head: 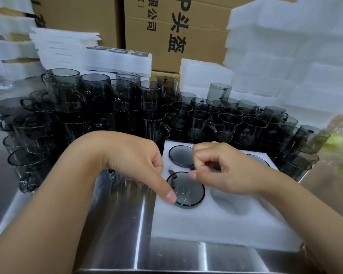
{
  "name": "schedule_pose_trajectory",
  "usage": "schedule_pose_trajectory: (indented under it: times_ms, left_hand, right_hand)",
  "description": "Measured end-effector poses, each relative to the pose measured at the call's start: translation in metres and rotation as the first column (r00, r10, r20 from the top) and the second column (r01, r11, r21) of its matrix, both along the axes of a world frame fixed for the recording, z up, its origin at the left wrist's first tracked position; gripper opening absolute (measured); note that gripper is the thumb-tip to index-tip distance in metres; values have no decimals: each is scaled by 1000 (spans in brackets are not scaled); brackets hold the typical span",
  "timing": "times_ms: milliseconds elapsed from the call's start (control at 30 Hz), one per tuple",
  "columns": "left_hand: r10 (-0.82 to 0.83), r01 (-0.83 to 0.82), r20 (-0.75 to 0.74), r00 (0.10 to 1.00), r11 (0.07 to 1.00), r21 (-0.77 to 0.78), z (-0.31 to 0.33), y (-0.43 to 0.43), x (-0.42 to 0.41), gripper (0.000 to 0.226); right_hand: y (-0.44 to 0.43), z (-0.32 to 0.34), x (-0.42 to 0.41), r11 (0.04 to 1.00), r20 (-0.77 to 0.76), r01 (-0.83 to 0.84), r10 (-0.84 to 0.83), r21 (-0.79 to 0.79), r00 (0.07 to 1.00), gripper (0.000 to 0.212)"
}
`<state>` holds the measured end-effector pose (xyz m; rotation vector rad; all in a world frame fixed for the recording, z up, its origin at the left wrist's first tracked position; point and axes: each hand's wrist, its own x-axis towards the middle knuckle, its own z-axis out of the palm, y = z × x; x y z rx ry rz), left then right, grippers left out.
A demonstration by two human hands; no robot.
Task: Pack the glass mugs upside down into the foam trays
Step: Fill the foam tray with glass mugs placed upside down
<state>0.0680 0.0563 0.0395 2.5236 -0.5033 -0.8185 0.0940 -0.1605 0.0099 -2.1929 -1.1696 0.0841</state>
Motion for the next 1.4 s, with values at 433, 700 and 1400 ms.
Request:
schedule_pose_trajectory:
  times_ms: [433,700,1400]
  left_hand:
    - [17,8,-149,989,986,165,-3,-5,3,52]
    - [-47,72,-180,983,988,135,-7,-5,6,74]
    - [-46,78,-161,986,977,199,-16,-3,15,66]
  right_hand:
    - [-3,1,3,999,-47,-24,23,-24,999,41]
    - [-3,1,1,999,-62,-5,3,-33,998,41]
    - [-3,52,153,640,394,768,-712,23,582,31]
